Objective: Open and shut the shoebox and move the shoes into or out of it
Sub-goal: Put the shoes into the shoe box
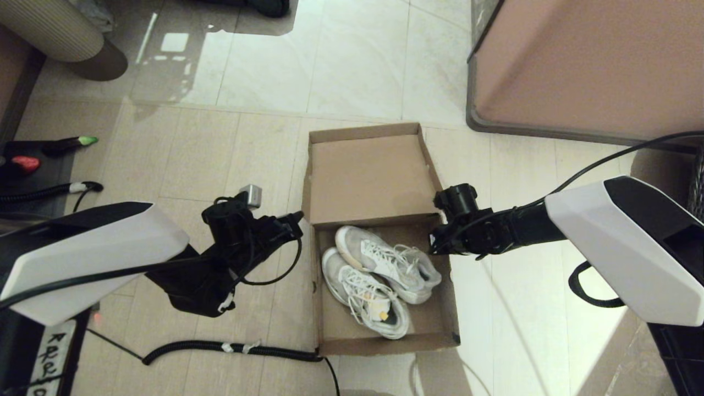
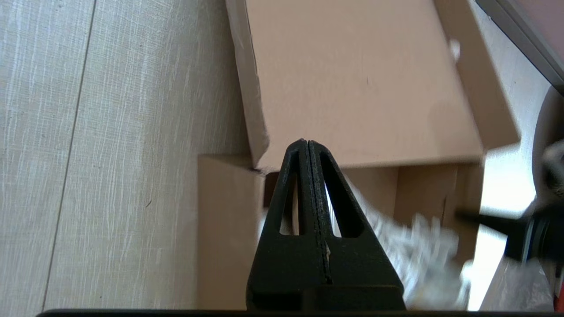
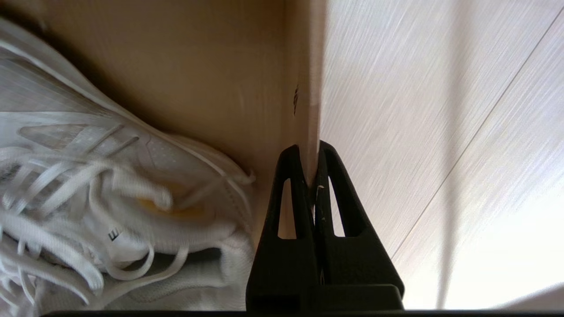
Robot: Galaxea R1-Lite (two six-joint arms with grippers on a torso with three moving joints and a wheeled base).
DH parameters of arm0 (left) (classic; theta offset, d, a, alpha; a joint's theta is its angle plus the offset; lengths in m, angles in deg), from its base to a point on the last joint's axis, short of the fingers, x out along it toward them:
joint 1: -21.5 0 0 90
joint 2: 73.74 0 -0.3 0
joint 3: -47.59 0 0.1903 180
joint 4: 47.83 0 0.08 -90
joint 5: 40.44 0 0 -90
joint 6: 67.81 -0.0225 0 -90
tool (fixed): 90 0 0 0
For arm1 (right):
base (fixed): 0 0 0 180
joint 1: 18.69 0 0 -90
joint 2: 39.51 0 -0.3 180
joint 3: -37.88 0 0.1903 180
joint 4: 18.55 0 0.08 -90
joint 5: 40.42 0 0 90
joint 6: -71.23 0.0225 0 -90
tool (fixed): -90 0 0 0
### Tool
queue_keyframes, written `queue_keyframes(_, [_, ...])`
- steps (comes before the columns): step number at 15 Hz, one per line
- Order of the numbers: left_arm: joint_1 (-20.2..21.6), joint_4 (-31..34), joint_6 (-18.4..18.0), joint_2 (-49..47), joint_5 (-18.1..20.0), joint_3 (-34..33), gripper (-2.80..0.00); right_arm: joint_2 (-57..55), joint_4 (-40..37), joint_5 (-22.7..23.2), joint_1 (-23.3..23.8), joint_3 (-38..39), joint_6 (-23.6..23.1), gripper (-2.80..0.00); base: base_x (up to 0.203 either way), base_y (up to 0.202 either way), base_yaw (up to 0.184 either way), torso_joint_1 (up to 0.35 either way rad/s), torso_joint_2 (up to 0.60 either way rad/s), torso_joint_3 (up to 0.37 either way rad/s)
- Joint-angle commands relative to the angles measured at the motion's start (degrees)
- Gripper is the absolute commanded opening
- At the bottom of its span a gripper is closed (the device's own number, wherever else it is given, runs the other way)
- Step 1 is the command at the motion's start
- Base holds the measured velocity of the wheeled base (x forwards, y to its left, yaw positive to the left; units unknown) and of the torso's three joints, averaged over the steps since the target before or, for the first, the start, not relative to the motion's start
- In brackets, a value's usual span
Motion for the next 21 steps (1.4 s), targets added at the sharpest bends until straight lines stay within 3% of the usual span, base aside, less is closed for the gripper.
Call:
queue_keyframes(1, [-0.2,-0.4,0.1,-0.1,0.0,0.0,-2.8,-1.5,0.1,0.3,1.4,-1.9,-1.2,-2.8,0.0,0.0,0.0,0.0,0.0,0.0])
queue_keyframes(6, [-0.4,-0.4,0.1,-0.3,0.0,0.0,-2.8,-1.1,0.1,0.3,0.9,0.1,-1.3,-2.8,0.0,0.0,0.0,0.0,0.0,0.0])
queue_keyframes(13, [-0.4,-0.3,0.1,-0.8,0.1,0.9,-2.8,2.0,0.3,-0.1,-1.8,10.3,-0.2,-2.8,0.0,0.0,0.0,0.0,0.0,0.0])
queue_keyframes(19, [-0.5,-0.3,0.1,-1.0,0.0,1.2,-2.8,2.8,0.2,-0.2,-2.0,10.9,0.8,-2.8,0.0,0.0,0.0,0.0,0.0,0.0])
queue_keyframes(20, [-0.5,-0.3,0.1,-0.8,0.0,1.1,-2.8,3.1,0.2,-0.1,-2.0,11.2,0.7,0.0,0.0,0.0,0.0,0.0,0.0,0.0])
queue_keyframes(21, [-0.5,-0.3,0.1,-0.6,0.0,0.8,-2.8,3.2,0.2,-0.1,-2.0,11.2,0.8,0.0,0.0,0.0,0.0,0.0,0.0,0.0])
